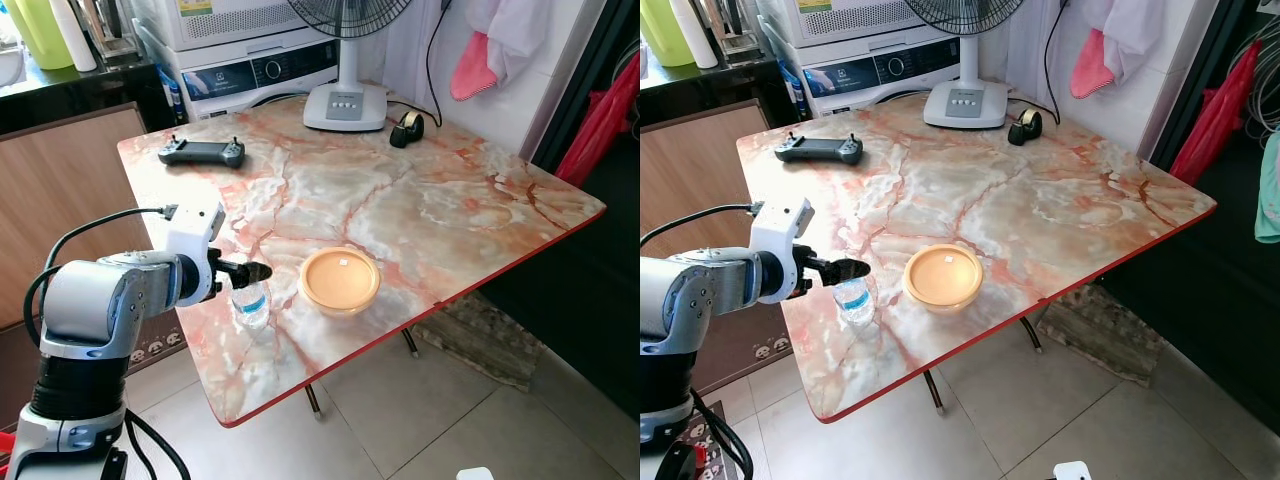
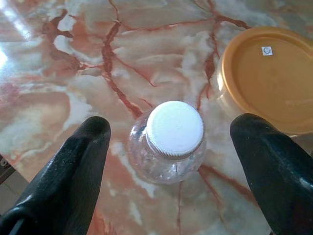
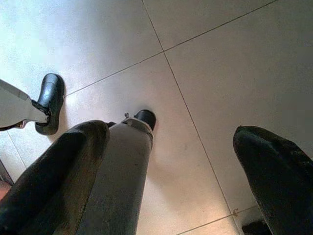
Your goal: Restocking fridge
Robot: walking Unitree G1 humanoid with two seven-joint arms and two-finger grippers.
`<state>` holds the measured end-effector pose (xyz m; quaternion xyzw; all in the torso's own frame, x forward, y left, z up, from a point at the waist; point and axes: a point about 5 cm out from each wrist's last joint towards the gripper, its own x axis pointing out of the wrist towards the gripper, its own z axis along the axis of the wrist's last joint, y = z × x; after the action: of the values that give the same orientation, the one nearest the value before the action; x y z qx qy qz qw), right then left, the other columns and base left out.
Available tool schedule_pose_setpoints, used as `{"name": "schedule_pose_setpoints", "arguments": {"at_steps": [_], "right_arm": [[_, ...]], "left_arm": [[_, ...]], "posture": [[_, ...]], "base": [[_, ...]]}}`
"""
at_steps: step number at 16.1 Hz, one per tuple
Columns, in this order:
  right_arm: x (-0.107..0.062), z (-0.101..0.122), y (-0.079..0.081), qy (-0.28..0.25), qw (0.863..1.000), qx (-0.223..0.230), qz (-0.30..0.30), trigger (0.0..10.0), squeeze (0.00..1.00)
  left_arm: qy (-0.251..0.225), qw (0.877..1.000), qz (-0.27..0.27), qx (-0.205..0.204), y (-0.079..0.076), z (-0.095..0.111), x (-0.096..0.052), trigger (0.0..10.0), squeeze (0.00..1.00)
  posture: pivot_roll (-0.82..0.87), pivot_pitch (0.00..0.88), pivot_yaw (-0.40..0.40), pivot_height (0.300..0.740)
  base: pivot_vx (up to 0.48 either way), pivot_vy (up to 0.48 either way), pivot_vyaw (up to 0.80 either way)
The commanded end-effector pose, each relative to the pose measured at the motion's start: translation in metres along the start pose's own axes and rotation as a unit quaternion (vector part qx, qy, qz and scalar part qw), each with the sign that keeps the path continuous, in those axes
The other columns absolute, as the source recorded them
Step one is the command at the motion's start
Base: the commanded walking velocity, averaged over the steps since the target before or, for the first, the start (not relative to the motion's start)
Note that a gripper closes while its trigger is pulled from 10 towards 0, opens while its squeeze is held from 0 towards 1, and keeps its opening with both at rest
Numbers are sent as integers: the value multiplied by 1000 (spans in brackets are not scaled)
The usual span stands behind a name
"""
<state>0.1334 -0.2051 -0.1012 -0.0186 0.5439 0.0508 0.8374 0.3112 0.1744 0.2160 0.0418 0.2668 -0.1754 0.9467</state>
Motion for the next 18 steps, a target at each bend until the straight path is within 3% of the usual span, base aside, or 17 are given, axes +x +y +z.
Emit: {"name": "schedule_pose_setpoints", "arguments": {"at_steps": [1,6,7,8,9,18], "right_arm": [[-1,-4,-1,6,1000,-5,0,10000,0],[-1,-5,-1,8,1000,-8,4,10000,0],[-1,-5,-1,7,1000,-7,4,10000,0],[-1,-5,-1,7,1000,-6,3,10000,0],[-1,-5,-1,6,1000,-6,3,10000,0],[-1,-2,-1,4,1000,-6,3,10000,0]], "left_arm": [[-5,1000,0,10,-1,0,0,10000,0],[-6,1000,-10,13,-4,-2,8,10000,0],[-5,1000,-9,12,-4,-3,9,4235,0],[-5,1000,-9,12,-4,-3,9,2824,0],[-5,1000,-8,13,-4,-3,10,0,0],[-2,1000,6,13,1,-6,10,0,0]], "posture": [[159,0,8,740],[152,0,9,740],[150,0,11,740],[149,0,10,740],[151,0,8,740],[155,0,3,740]], "base": [[0,0,0],[0,0,0],[0,0,0],[0,0,0],[0,0,0],[0,0,0]]}}
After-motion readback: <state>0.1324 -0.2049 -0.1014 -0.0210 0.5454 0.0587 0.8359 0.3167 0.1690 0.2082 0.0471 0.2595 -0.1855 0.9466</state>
